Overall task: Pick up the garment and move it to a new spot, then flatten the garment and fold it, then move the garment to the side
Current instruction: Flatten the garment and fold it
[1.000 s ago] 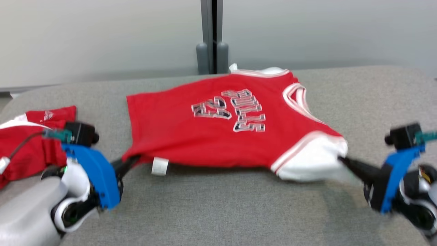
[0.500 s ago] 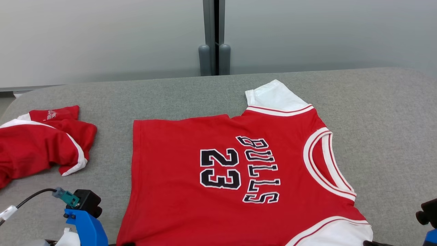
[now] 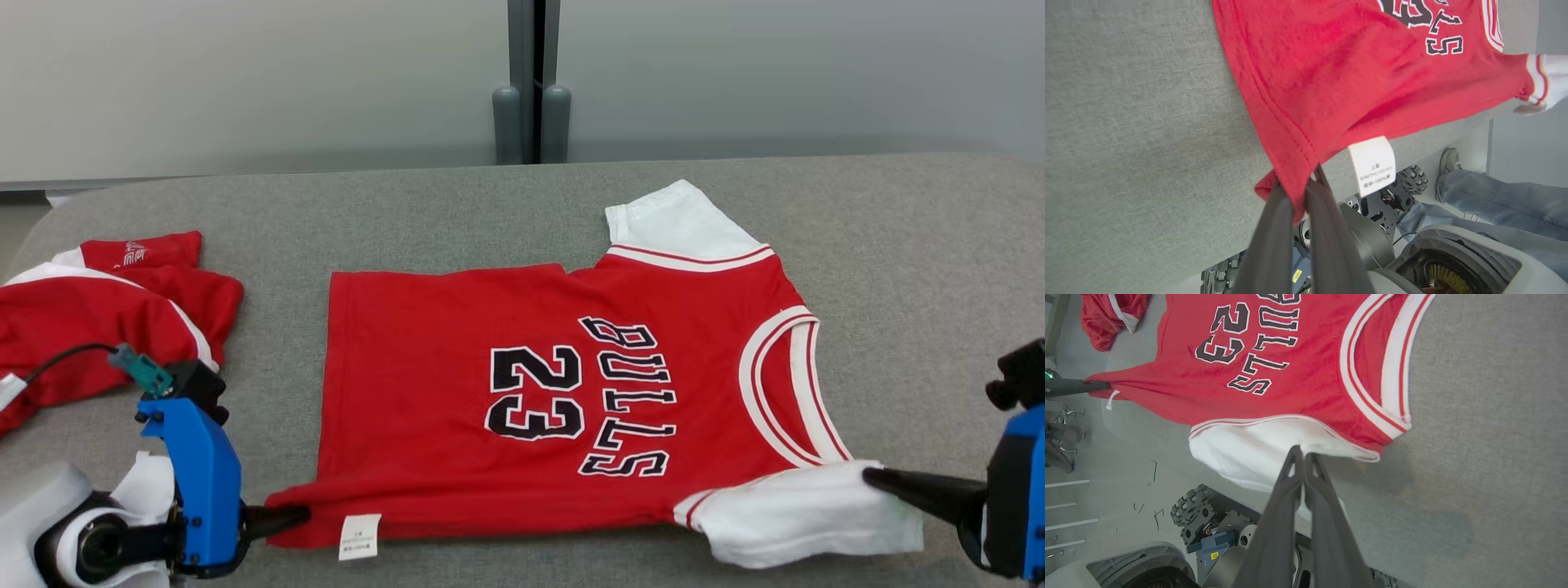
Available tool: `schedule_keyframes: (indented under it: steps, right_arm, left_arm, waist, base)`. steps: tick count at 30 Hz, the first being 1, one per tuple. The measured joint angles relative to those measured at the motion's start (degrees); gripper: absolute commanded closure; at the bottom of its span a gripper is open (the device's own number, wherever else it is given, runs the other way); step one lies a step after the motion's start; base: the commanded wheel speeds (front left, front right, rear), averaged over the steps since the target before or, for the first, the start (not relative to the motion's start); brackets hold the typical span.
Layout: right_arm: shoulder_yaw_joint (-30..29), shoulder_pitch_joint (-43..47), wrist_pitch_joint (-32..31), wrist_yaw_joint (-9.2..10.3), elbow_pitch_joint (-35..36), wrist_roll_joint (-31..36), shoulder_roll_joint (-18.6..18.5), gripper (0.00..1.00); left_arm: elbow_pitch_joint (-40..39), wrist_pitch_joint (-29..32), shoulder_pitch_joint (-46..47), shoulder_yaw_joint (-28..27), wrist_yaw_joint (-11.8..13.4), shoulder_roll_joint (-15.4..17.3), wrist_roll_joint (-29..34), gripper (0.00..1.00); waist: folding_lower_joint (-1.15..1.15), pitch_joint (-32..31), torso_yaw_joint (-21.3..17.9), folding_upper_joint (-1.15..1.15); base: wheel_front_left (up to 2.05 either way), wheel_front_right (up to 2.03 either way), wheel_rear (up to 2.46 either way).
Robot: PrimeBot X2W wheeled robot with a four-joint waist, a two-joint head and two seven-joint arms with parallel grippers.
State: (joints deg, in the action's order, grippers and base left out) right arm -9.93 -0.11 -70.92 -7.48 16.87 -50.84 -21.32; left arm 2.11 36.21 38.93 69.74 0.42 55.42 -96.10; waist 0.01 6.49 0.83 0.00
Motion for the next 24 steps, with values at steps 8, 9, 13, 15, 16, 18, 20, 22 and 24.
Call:
schedule_keyframes:
  steps: [8,9,13,15,16,18,20,22,24]
  right_arm:
    - [-0.70,-13.91,-5.38,0.00,-13.06,8.56,4.14,1.00]
    - [-0.11,-15.01,-4.81,0.00,-13.84,12.29,3.20,1.00]
    - [2.45,-19.70,-2.89,-0.01,-16.51,16.38,5.79,1.00]
    - [2.65,-21.22,-2.02,-0.01,-18.57,18.49,5.91,1.00]
    - [2.64,-22.03,-1.49,-0.01,-19.70,19.89,6.02,1.00]
    - [2.68,-23.73,-0.31,-0.01,-21.80,22.08,6.53,1.00]
    - [2.63,-25.39,1.10,-0.01,-23.91,23.41,7.21,1.00]
    - [3.03,-26.96,2.58,-0.01,-25.69,24.81,7.43,1.00]
    - [3.04,-28.40,5.11,-0.01,-27.44,26.20,8.00,1.00]
  left_arm:
    - [8.77,7.27,4.56,-0.36,-1.48,-3.88,-2.56,1.00]
    - [9.58,7.57,5.15,-0.53,-1.66,-4.26,-2.57,1.00]
    - [12.40,8.03,6.81,-0.91,-2.49,-6.80,-2.45,1.00]
    - [14.02,8.39,7.72,-0.83,-2.57,-7.66,-1.59,1.00]
    - [14.82,8.59,8.13,-0.81,-2.79,-8.21,-1.41,1.00]
    - [16.35,8.59,9.03,-1.03,-3.09,-9.32,-1.20,1.00]
    - [17.91,8.67,9.77,-1.38,-3.28,-10.14,-1.22,1.00]
    - [19.68,8.56,10.07,-1.74,-3.53,-11.00,-1.32,1.00]
    - [21.45,7.25,10.40,-2.31,-3.99,-12.11,-1.25,0.58]
  waist:
    - [0.00,1.98,-0.73,0.00]
    - [0.00,2.25,-0.79,0.00]
    - [0.01,3.30,-0.99,0.00]
    - [0.01,3.68,-1.06,0.01]
    - [0.00,3.91,-1.12,0.00]
    - [0.00,4.21,-1.16,0.01]
    - [0.00,4.44,-1.25,0.00]
    - [0.00,4.66,-1.32,0.01]
    - [0.00,4.87,-1.41,0.01]
  base:
    - [0.00,0.00,0.00]
    - [0.00,0.00,0.00]
    - [0.00,0.00,0.00]
    - [0.00,0.00,0.00]
    - [0.00,0.00,0.00]
    - [0.00,0.00,0.00]
    - [0.00,0.00,0.00]
    - [0.00,0.00,0.00]
    - [0.00,0.00,0.00]
